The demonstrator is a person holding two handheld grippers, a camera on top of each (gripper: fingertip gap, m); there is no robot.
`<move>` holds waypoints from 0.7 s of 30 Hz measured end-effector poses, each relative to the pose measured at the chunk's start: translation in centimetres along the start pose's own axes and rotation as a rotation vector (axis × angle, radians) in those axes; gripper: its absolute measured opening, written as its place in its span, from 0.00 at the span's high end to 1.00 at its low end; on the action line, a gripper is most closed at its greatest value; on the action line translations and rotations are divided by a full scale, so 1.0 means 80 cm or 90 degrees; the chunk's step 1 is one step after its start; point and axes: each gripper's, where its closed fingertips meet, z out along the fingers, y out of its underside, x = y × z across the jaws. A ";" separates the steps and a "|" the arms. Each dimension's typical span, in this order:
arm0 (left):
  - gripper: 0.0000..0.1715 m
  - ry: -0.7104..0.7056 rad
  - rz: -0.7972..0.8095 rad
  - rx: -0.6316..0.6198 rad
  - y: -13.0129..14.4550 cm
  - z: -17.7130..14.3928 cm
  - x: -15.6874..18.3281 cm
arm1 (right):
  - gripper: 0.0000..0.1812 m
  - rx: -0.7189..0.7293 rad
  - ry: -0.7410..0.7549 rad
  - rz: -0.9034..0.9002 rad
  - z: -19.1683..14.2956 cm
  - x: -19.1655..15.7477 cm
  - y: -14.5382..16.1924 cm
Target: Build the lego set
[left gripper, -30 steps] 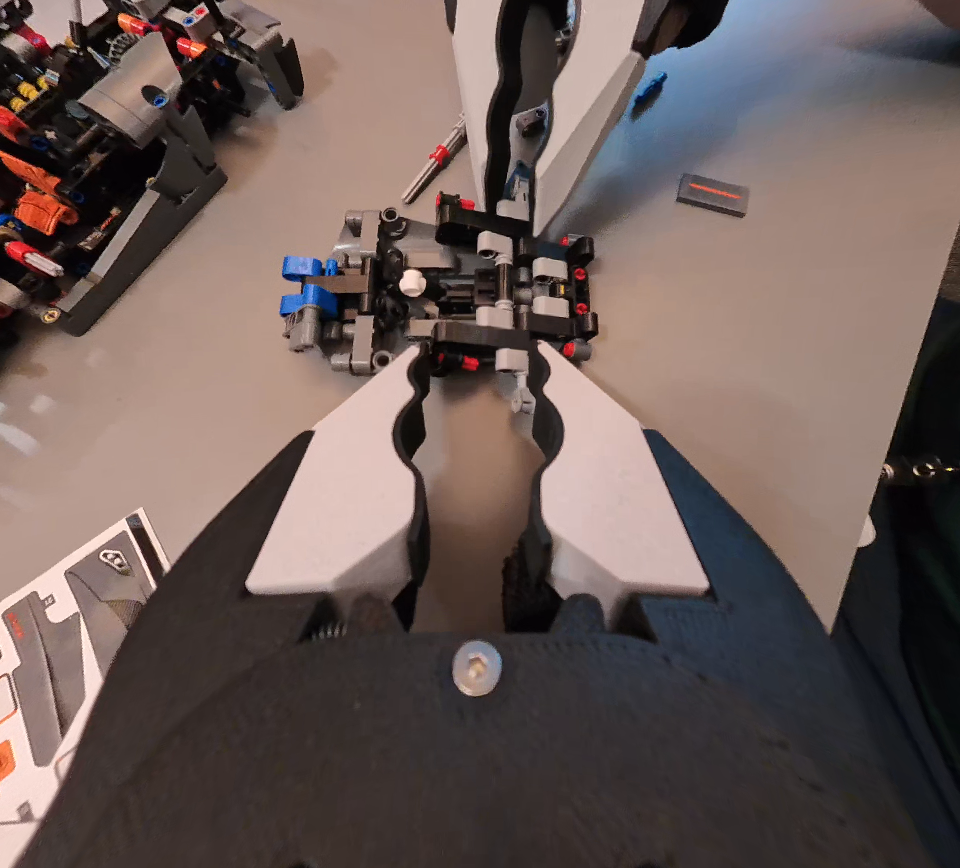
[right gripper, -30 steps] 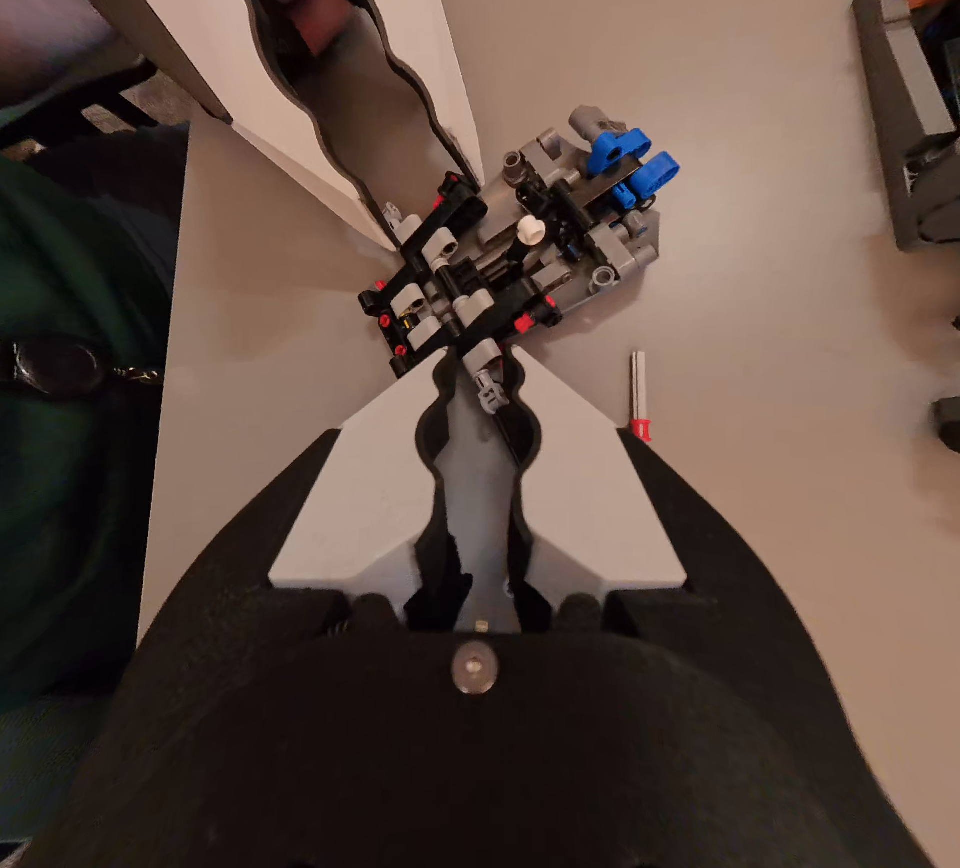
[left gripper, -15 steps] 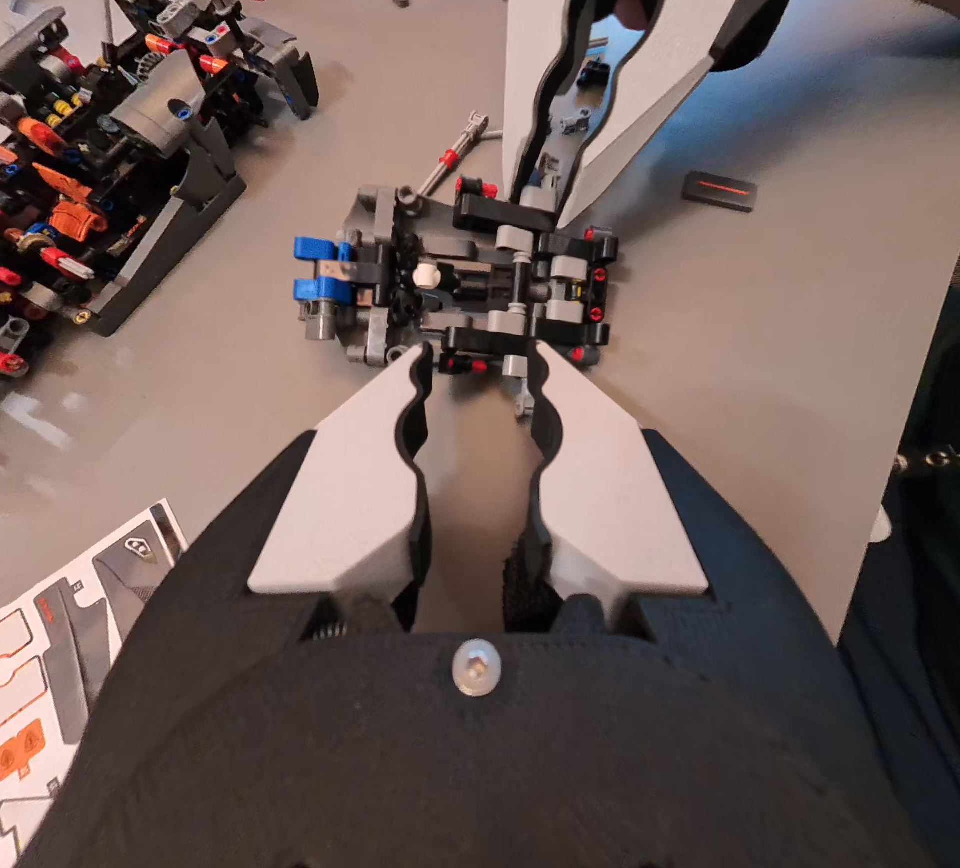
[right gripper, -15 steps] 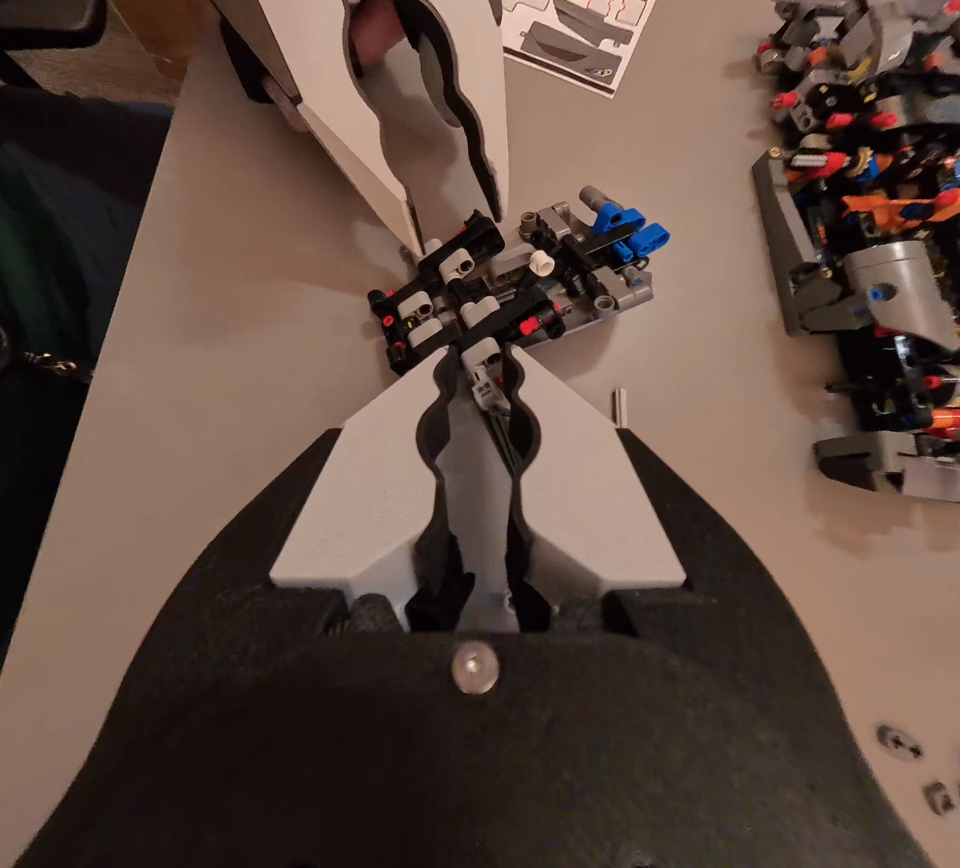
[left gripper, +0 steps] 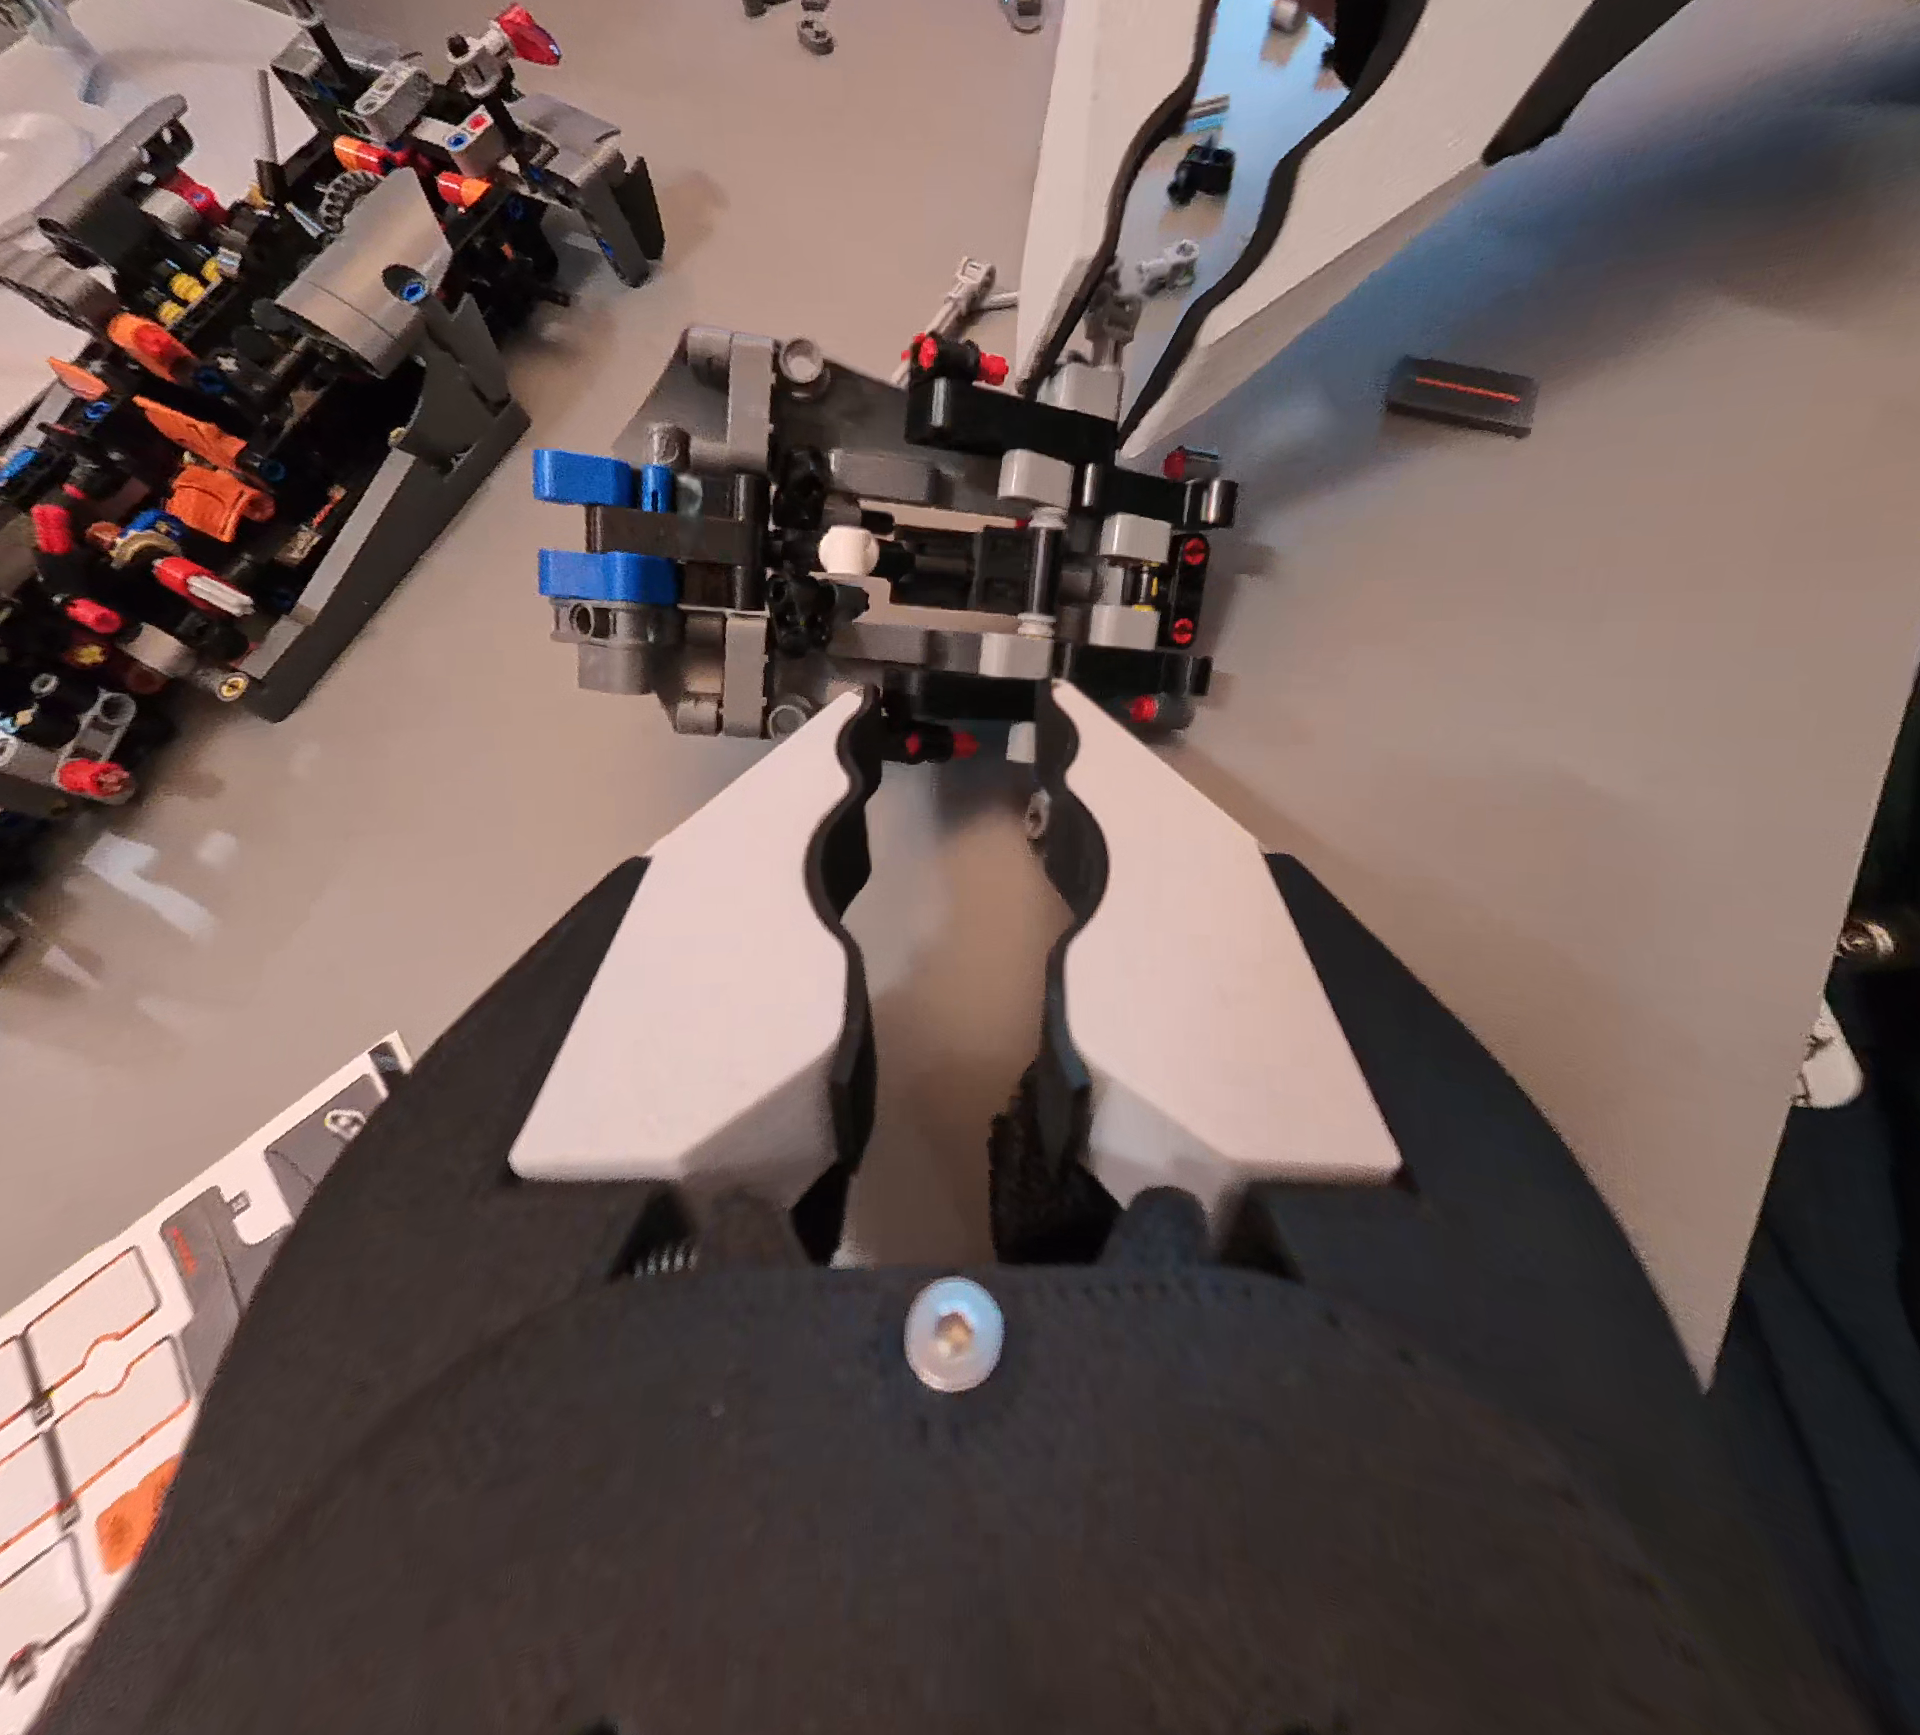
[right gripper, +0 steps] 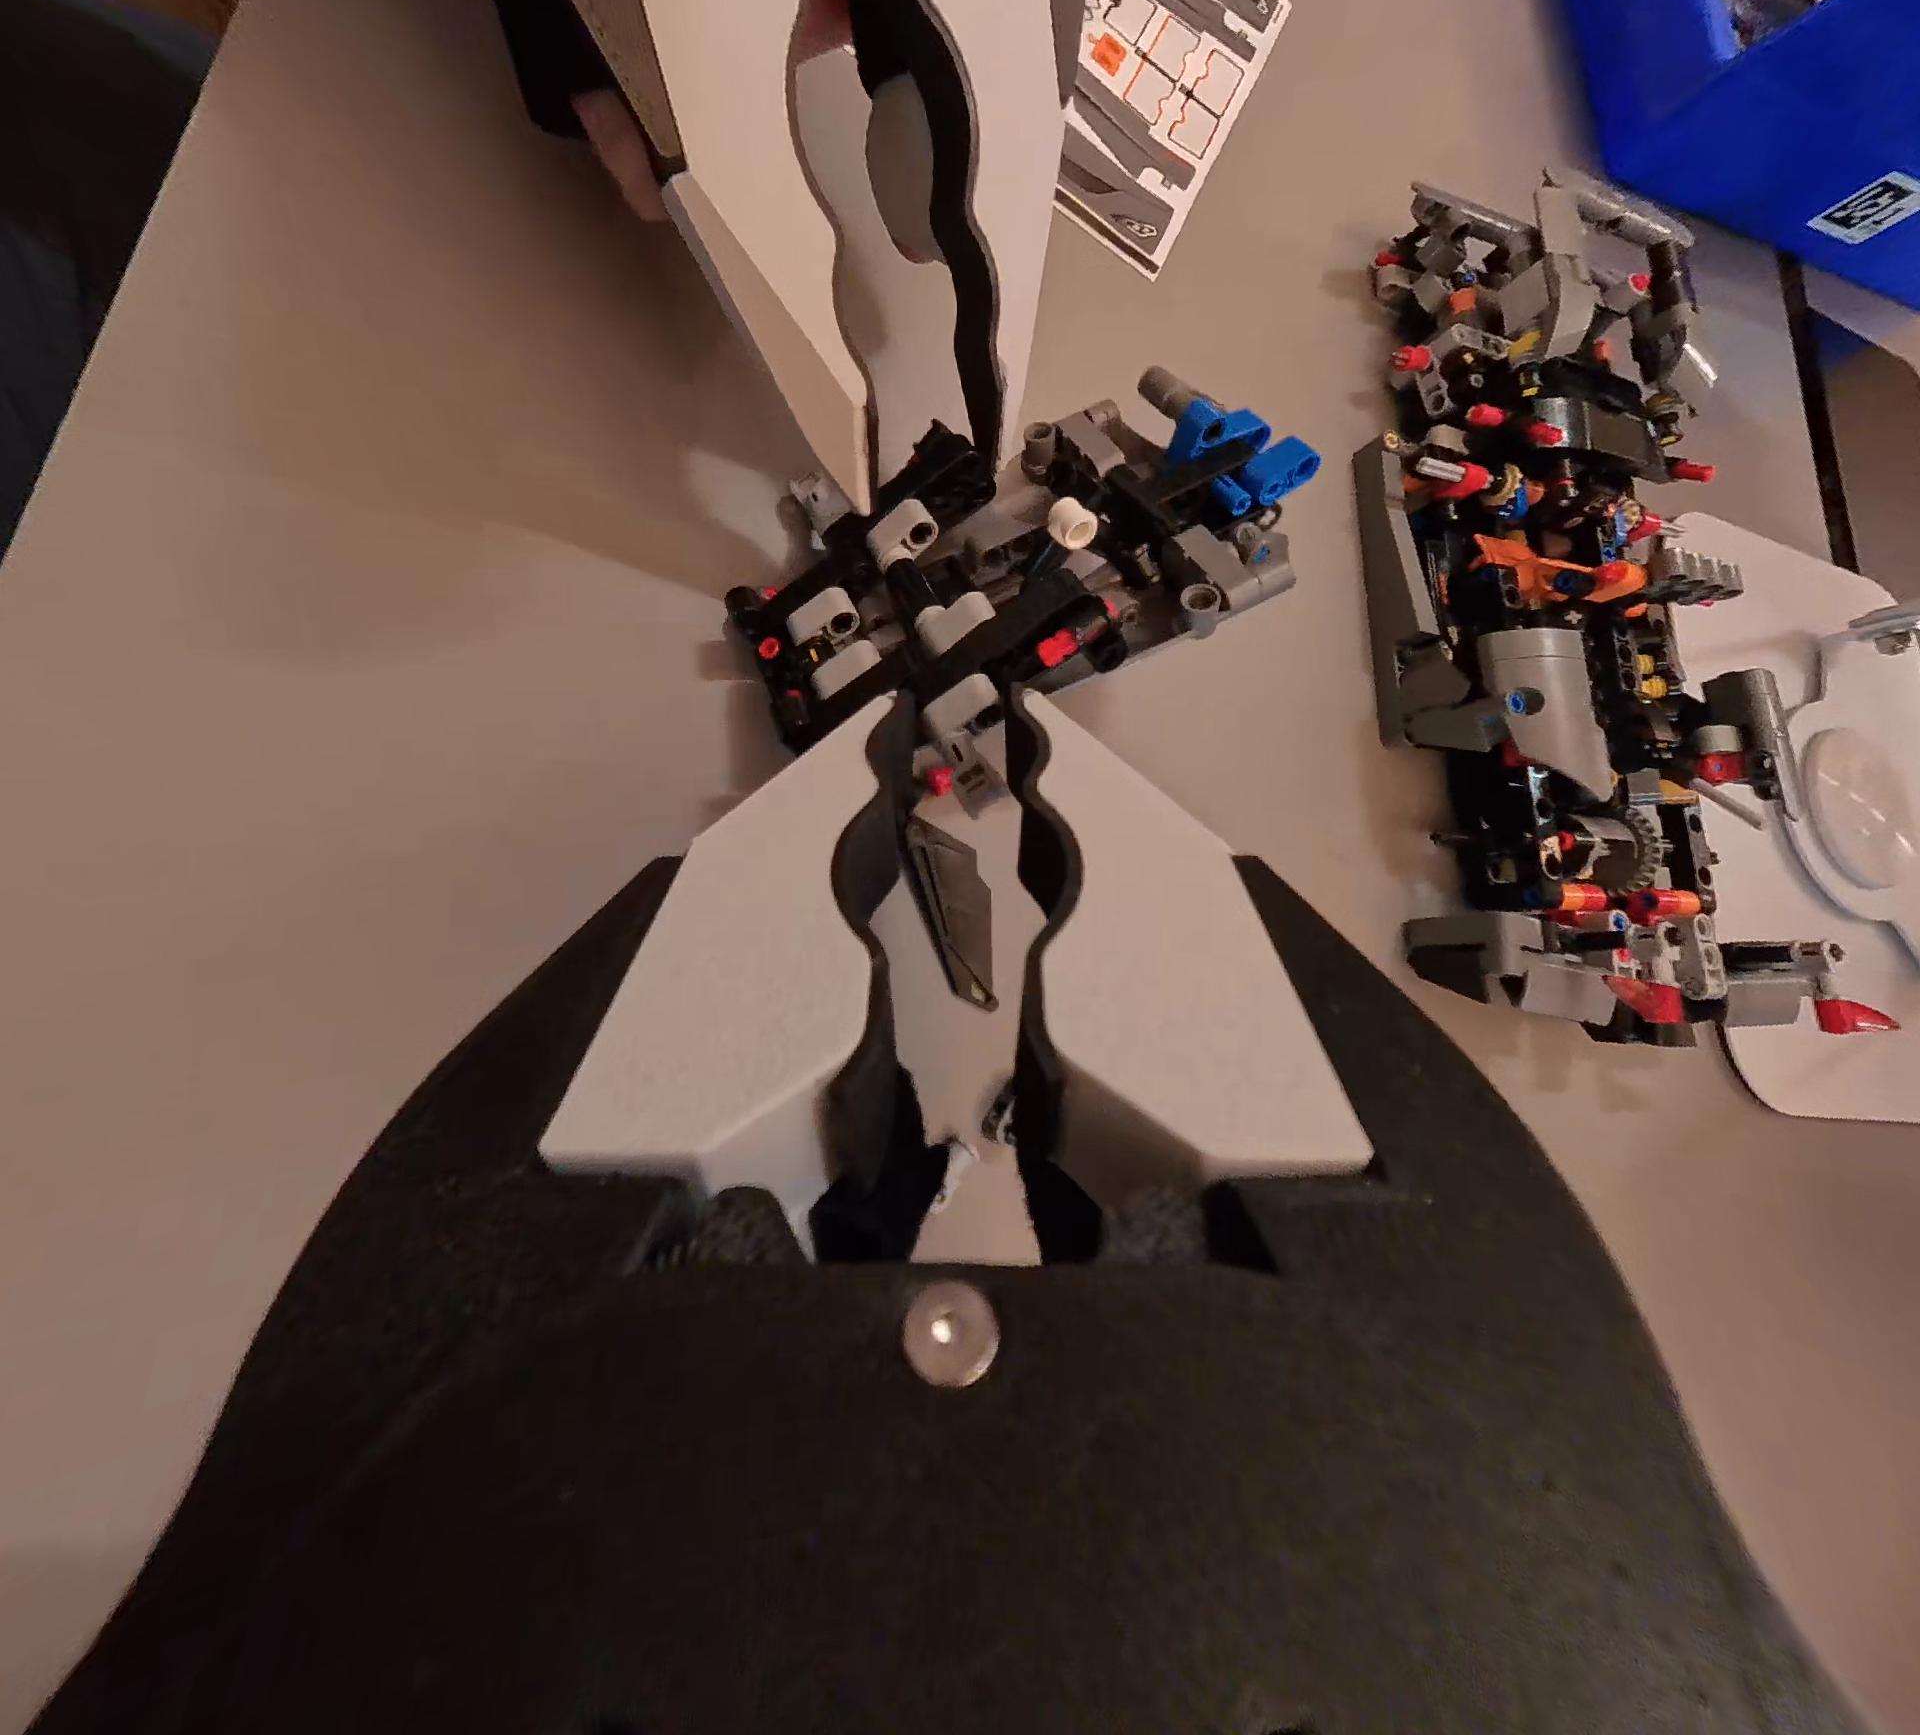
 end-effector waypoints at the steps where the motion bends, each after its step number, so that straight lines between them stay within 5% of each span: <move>1: 0.85 -0.007 0.006 0.001 -0.001 -0.001 0.000 | 0.92 0.002 0.007 -0.005 -0.001 0.000 0.000; 10: 0.89 -0.065 0.043 0.064 -0.014 -0.015 0.002 | 0.92 -0.004 0.112 -0.087 -0.007 0.002 -0.002; 21: 0.82 -0.054 -0.099 0.029 0.004 -0.013 -0.013 | 0.92 -0.008 0.167 -0.115 -0.003 -0.004 -0.020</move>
